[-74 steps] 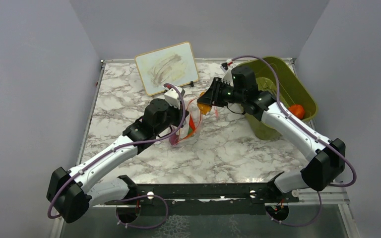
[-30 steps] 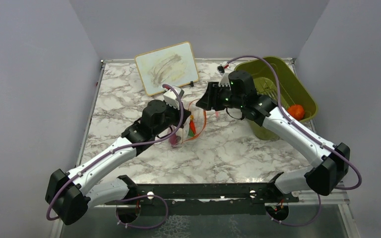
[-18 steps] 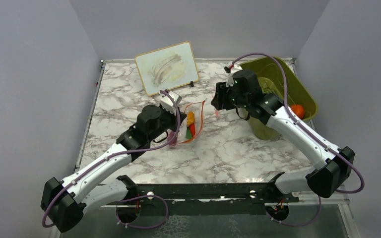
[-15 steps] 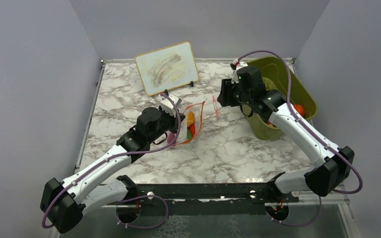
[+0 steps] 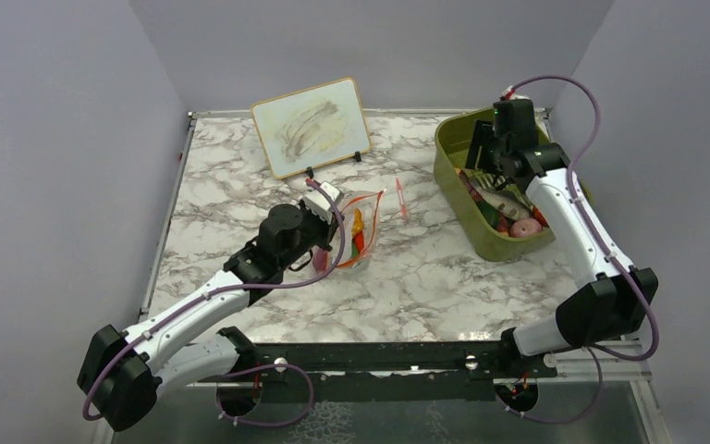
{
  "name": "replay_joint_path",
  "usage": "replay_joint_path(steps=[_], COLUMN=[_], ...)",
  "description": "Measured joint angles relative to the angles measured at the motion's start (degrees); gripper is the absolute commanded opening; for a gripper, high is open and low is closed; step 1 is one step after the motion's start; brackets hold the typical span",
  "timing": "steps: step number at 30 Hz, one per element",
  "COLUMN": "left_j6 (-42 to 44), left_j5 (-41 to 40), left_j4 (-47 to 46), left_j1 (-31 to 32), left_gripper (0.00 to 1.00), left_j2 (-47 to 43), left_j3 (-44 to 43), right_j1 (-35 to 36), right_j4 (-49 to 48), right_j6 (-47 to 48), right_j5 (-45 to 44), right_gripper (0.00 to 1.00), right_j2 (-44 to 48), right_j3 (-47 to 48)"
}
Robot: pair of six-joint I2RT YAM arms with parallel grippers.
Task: Place the food in the zip-top bag and seal the zipper
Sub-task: Pick up the fake vegetable from the bin.
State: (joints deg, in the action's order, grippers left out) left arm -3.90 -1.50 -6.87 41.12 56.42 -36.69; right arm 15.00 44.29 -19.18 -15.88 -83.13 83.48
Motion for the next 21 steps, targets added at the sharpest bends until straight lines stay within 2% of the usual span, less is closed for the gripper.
replay_joint_path(steps=[8, 15, 21], left_j6=[-0.02, -0.61, -1.09], left_j5=[-0.09, -0.90, -0.92], left_j4=[-1.51, 1.99, 4.98], left_j1=[0.00, 0.00, 0.28], left_gripper=[0.00, 0.00, 0.00], left_j2=[1.16, 3.96, 4.42], left_j3=[1.51, -0.28, -1.99], right_j1=[-13.20, -18.38, -19.52], right_j4=[3.45, 5.64, 6.67], right_j6=[-0.48, -4.50, -9.51], right_j5=[-4.48, -9.86, -14.21], right_gripper=[0.70, 0.70, 0.72], right_j2=[-2.89, -7.02, -8.50], right_j3=[0.02, -0.48, -1.44])
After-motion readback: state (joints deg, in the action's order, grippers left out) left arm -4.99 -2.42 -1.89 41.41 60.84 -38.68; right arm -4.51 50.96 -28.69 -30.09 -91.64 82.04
